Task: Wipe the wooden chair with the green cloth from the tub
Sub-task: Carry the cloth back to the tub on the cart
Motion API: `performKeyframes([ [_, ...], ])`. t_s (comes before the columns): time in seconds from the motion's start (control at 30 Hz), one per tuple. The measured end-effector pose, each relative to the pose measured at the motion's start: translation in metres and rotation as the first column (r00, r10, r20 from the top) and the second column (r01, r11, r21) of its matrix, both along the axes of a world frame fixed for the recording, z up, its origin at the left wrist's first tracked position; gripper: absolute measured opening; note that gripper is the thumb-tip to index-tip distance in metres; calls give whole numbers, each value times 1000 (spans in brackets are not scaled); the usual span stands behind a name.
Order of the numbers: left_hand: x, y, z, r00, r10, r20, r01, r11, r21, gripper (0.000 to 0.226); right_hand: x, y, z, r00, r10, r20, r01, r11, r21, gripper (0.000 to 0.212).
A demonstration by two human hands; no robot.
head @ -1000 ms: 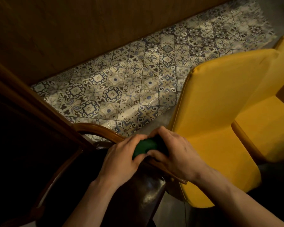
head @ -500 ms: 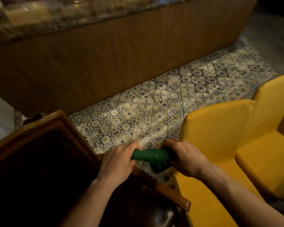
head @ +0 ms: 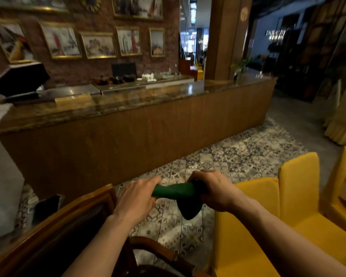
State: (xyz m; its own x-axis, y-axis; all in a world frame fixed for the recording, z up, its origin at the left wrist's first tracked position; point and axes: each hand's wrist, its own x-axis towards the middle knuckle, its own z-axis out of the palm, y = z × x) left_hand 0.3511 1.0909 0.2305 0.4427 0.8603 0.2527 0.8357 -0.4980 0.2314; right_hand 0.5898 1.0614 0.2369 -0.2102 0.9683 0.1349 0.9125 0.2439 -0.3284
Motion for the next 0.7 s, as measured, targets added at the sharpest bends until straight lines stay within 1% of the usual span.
performKeyframes([
  [0.23, -52, -38, 91, 996, -25, 91, 12, 990, 139, 26, -47, -49, 102, 1000, -7, 27, 1, 976, 217, 38],
  [0.33, -69, -53, 125, 994, -36, 103, 13, 976, 216, 26, -65, -71, 138, 1000, -16, 27, 7, 953, 303, 39],
  [0.47, -89, -72, 161, 993, -26, 115, -8, 956, 292, 28, -85, -92, 172, 1000, -20, 22, 10, 929, 369, 44],
  [0.6, -103, -85, 185, 993, -12, 119, -27, 946, 324, 28, -99, -99, 195, 1000, 6, 28, -17, 914, 404, 45],
  [0.7, -119, -94, 203, 992, 63, 111, -100, 926, 365, 29, -116, -95, 210, 998, 60, 31, -68, 900, 431, 46],
])
